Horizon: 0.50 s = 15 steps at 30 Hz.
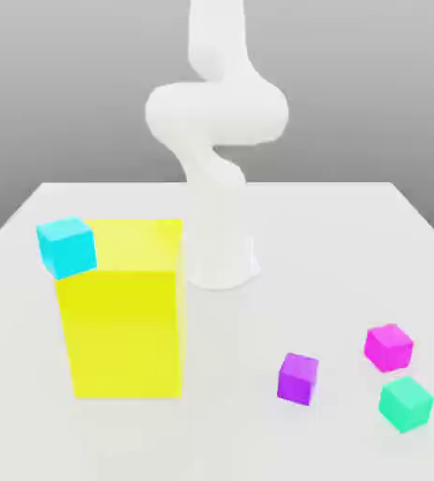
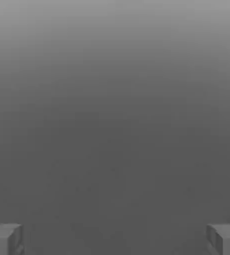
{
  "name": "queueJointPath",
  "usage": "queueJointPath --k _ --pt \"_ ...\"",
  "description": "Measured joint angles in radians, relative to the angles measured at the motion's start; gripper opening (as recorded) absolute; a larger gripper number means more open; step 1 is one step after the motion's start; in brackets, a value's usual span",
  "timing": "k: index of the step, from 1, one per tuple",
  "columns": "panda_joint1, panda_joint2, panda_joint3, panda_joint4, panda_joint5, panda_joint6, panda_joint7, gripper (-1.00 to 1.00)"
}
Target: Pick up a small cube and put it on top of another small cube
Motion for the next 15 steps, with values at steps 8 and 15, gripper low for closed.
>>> queueJointPath --k 8,15 --pt "0.166 0.265 -0.015 -0.049 -0.025 0.110 -0.343 0.00" --pt "0.287 0.492 -0.011 -0.092 -0.022 0.206 -0.655 0.00"
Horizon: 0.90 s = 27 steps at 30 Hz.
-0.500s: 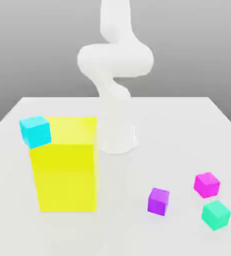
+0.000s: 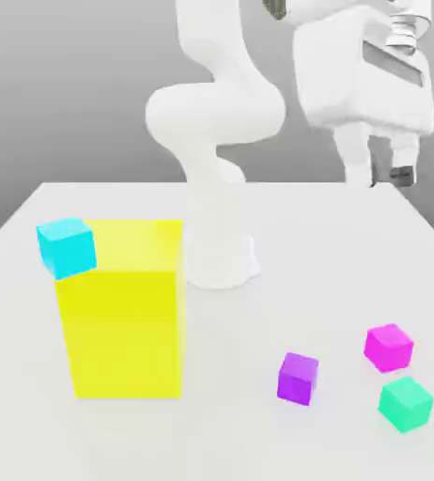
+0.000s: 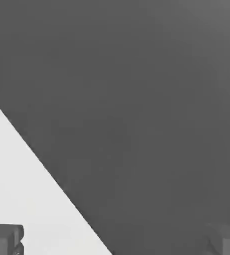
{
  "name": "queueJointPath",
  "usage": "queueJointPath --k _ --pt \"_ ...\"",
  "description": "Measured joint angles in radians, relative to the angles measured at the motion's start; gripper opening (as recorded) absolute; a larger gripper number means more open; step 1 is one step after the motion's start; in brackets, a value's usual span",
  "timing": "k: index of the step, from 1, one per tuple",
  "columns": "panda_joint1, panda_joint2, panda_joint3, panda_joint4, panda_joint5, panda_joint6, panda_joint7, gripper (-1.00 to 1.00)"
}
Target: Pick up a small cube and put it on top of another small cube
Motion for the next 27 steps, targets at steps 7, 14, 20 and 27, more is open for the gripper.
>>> queueJointPath --k 7,14,20,27 --pt "0.099 0.227 0.043 -0.043 0.010 0.096 -0.316 0.00" --pt "0.134 0.456 0.112 -0.081 -0.028 0.194 -0.586 0.00" --pt "0.166 0.654 0.083 -0.049 -0.075 0.342 -0.581 -1.00" --pt "0.165 0.650 0.084 -0.050 -0.075 0.337 -0.582 -1.00"
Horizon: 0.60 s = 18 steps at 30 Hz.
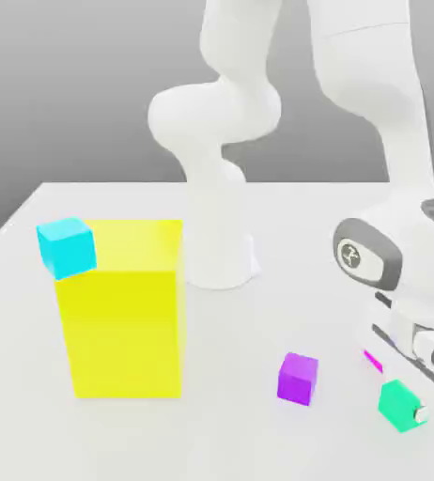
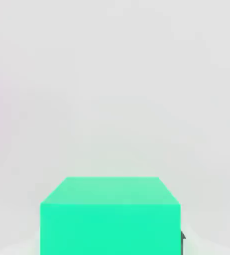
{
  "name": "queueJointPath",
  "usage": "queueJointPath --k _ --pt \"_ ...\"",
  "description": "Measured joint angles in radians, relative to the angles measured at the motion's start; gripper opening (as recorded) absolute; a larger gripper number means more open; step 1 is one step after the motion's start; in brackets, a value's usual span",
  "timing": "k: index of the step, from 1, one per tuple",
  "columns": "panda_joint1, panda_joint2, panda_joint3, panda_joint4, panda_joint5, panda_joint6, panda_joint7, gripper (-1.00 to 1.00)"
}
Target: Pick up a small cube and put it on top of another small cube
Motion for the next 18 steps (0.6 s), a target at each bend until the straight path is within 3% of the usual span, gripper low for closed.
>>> queueJointPath --k 6,18 --pt "-0.018 -0.183 0.035 -0.045 0.048 -0.137 -0.005 -1.00" --pt "0.084 -0.415 0.081 -0.220 0.120 -0.191 0.481 -1.00"
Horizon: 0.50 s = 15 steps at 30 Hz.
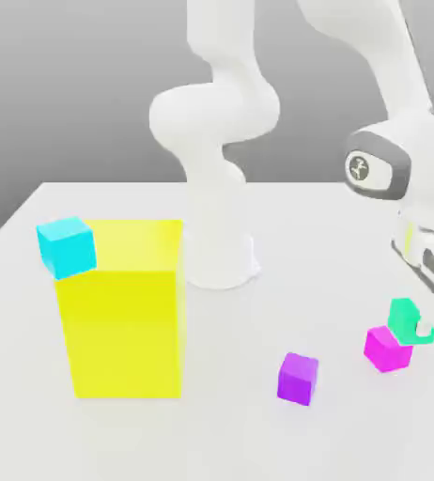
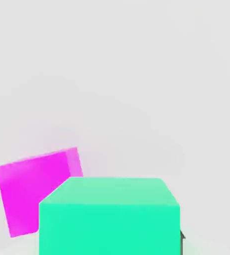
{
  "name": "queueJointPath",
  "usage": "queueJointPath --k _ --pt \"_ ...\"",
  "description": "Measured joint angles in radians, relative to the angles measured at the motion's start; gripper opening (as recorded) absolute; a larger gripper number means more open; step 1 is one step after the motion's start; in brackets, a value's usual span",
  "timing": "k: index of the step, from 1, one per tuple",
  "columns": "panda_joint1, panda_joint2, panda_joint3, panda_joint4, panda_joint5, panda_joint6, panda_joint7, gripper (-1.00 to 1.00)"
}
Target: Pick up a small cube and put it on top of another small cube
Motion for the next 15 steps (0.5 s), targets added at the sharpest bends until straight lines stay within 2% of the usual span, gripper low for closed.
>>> queueJointPath --k 5,11,12,15 --pt "0.031 -0.090 0.022 -0.072 0.024 -0.016 0.209 -1.00" --pt "0.036 0.078 0.003 -0.077 -0.059 0.154 0.310 -1.00" --pt "0.040 0.105 -0.004 -0.076 -0.075 0.180 0.322 1.00" --pt "0.040 0.105 -0.004 -0.076 -0.075 0.180 0.322 1.00"
